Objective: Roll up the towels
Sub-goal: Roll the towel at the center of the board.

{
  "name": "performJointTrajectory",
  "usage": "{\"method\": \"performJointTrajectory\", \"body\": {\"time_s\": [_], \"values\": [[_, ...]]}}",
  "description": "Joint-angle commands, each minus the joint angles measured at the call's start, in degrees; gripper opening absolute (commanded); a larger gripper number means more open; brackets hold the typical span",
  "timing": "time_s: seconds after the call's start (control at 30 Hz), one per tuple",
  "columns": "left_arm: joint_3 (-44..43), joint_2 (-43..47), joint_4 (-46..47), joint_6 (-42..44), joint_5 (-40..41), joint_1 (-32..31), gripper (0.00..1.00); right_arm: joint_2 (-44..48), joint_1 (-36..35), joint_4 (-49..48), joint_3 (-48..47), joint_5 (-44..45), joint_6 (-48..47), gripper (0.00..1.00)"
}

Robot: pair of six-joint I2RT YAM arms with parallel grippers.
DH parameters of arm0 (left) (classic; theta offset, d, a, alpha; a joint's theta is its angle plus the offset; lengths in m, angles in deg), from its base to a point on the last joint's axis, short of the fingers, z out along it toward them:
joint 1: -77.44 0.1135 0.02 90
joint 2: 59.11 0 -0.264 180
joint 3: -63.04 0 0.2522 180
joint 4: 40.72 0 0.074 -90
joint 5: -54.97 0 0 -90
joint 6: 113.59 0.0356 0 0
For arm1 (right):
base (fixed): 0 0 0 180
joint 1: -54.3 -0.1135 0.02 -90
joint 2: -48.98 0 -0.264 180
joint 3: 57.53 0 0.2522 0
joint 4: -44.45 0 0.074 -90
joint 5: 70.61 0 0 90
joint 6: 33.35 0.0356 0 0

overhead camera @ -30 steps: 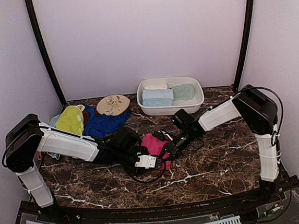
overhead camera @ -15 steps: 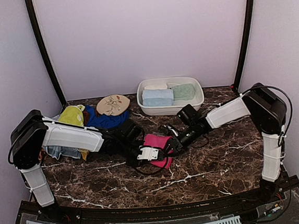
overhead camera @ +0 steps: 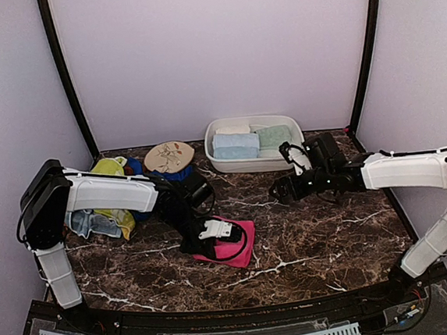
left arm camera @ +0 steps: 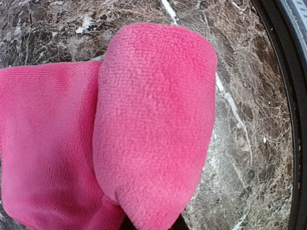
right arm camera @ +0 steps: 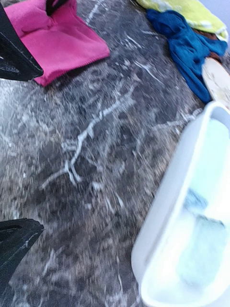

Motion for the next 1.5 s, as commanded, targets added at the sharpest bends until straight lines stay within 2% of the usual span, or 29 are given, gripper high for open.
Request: {"method": "performJointTrajectory", "body": {"time_s": [0.0, 0.07, 0.2, 0.23, 0.3, 0.4, 0.43, 0.53, 0.63, 0.73, 0.93, 1.13, 1.33, 1.47], "values": [[-1.7, -3.6, -11.6, -2.4, -5.1, 0.7, 0.0, 9.5, 1.0, -5.5, 4.7, 18.2, -1.1, 1.0], [-2.5, -4.6, -12.0, -2.8, -5.7, 1.4, 0.0, 14.1, 1.7, -10.2, 9.1, 19.5, 2.6, 1.0], [-5.0, -7.4, -14.5, -3.8, -7.7, 2.8, 0.0, 21.4, 1.4, -23.0, 20.0, 1.6, -4.2, 1.0], [-5.9, -8.3, -15.4, -4.0, -8.2, 3.1, 0.0, 23.1, -0.1, -25.6, 22.4, -0.2, -6.5, 0.99], [-7.7, -10.1, -17.0, -4.0, -9.1, 3.8, 0.0, 26.0, -6.3, -26.1, 24.8, 4.5, -12.4, 0.94], [-9.5, -12.2, -18.7, -4.1, -9.3, 4.4, 0.0, 26.7, -15.1, -19.9, 24.0, 11.0, -18.1, 0.78], [-10.1, -12.8, -19.4, -4.1, -9.4, 4.4, 0.0, 26.8, -18.6, -18.7, 24.2, 12.0, -20.7, 0.77], [-12.4, -15.1, -21.4, -4.6, -10.3, 4.8, 0.0, 26.0, -32.2, -19.1, 25.9, 21.0, -29.8, 0.81], [-15.3, -18.1, -24.3, -4.9, -11.5, 5.3, 0.0, 17.8, -43.3, -18.4, 23.6, 30.4, -37.8, 0.82], [-18.0, -20.8, -26.7, -5.0, -11.7, 5.7, 0.0, 9.3, -48.2, -20.9, 20.0, 35.0, -46.9, 0.81], [-20.8, -23.2, -29.3, -5.0, -11.5, 6.1, 0.0, -4.5, -49.0, -33.7, 16.5, 35.8, -61.1, 0.75], [-21.7, -24.2, -30.5, -4.9, -10.9, 6.1, 0.0, -16.2, -46.8, -42.8, 12.6, 36.6, -69.5, 0.66], [-21.6, -24.2, -30.6, -4.7, -10.2, 6.1, 0.0, -23.7, -44.3, -48.5, 10.2, 37.7, -72.4, 0.63], [-21.5, -24.2, -30.6, -4.5, -9.9, 6.1, 0.0, -26.3, -43.2, -48.3, 8.8, 38.1, -71.1, 0.62]]}}
